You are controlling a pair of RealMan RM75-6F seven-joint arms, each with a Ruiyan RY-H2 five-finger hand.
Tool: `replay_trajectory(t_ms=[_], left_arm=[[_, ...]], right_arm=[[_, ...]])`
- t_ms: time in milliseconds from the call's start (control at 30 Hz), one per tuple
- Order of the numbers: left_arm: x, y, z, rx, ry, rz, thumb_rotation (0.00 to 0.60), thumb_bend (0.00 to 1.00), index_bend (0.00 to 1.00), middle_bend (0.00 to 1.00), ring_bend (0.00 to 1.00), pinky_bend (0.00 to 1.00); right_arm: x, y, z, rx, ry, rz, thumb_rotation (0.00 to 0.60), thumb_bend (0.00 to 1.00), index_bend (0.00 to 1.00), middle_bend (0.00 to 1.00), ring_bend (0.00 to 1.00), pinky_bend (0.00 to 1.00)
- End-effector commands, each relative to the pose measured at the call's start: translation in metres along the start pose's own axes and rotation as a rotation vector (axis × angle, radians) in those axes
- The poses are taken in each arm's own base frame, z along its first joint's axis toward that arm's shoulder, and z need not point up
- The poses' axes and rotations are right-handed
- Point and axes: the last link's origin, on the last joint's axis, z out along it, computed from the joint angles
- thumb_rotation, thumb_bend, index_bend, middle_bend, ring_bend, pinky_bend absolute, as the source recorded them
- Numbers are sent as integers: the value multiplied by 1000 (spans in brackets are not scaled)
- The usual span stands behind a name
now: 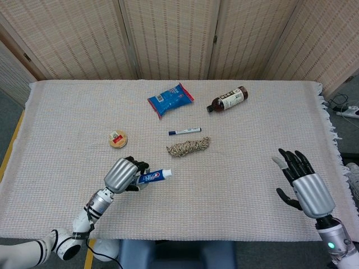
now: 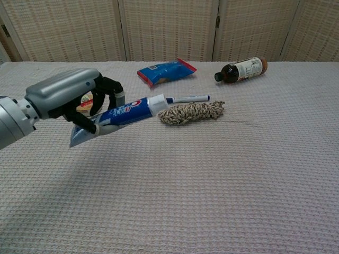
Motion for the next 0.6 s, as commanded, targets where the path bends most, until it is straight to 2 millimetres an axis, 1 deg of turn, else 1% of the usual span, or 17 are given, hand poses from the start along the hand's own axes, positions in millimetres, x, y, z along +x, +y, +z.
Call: replay_trajectory(t_ms=[33,200,367,600], left_arm=[[20,15,2,-44,19,-13,600,493,786,811,707,549],[31,33,7,-69,14,-34,600,510,790,816,709,549],[38,43,12,-68,7,-34,600,516,796,821,712,549],[41,50,14,-60,0,-35,600,517,802,827,716,549]], right_arm=[[-1,-30,21,131,-5,4,600,376,0,16,41,0],[-3,-65,47,256,18,38,600,375,0,22,41,0],[-9,-94,69,335,8,70,600,376,0,20,38,0],[-15,-123,89,399,-1,114,600,376,0,8,37,0]])
